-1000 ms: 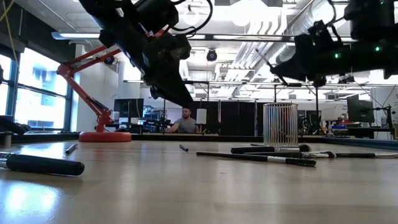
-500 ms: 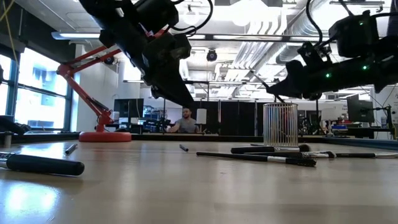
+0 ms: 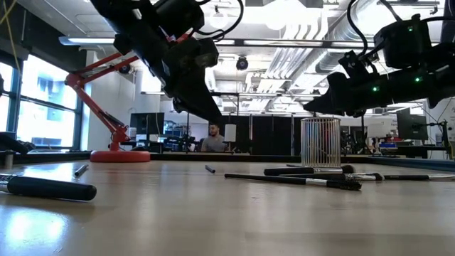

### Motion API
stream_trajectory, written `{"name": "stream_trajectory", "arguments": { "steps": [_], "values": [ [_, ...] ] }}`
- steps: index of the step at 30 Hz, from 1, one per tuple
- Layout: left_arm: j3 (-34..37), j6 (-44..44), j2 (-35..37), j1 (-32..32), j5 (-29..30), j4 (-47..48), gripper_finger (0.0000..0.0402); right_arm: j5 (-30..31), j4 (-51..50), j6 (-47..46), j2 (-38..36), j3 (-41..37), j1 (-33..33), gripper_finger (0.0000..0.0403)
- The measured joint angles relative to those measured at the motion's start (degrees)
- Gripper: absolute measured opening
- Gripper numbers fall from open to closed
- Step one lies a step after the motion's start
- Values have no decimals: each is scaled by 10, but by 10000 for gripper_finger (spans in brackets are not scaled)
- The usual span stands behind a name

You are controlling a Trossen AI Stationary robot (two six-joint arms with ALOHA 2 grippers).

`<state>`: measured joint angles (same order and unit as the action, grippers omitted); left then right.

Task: Put items in baskets/containers
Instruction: Put the black brush into the gold holder

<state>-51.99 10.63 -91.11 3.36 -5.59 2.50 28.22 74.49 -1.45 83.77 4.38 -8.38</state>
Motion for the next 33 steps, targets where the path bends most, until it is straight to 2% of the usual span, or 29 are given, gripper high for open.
{"name": "stream_trajectory", "arguments": {
  "steps": [7, 16, 26, 30, 33],
  "values": [
    [0, 1, 0, 0, -3, 0, 117, 14, -20, 0, 0, 0, 0, 71],
    [0, 1, 0, 0, -3, 0, 117, -2, 24, 23, -33, 0, 15, 89],
    [0, 1, 0, 0, -3, 0, 117, -9, 21, 15, -99, 1, 87, 65],
    [0, 1, 0, 0, -2, 0, 117, -13, -54, 27, -112, 31, 129, 45],
    [0, 1, 0, 0, -2, -2, 117, 9, -198, 30, -113, 92, 154, 30]
  ]
}}
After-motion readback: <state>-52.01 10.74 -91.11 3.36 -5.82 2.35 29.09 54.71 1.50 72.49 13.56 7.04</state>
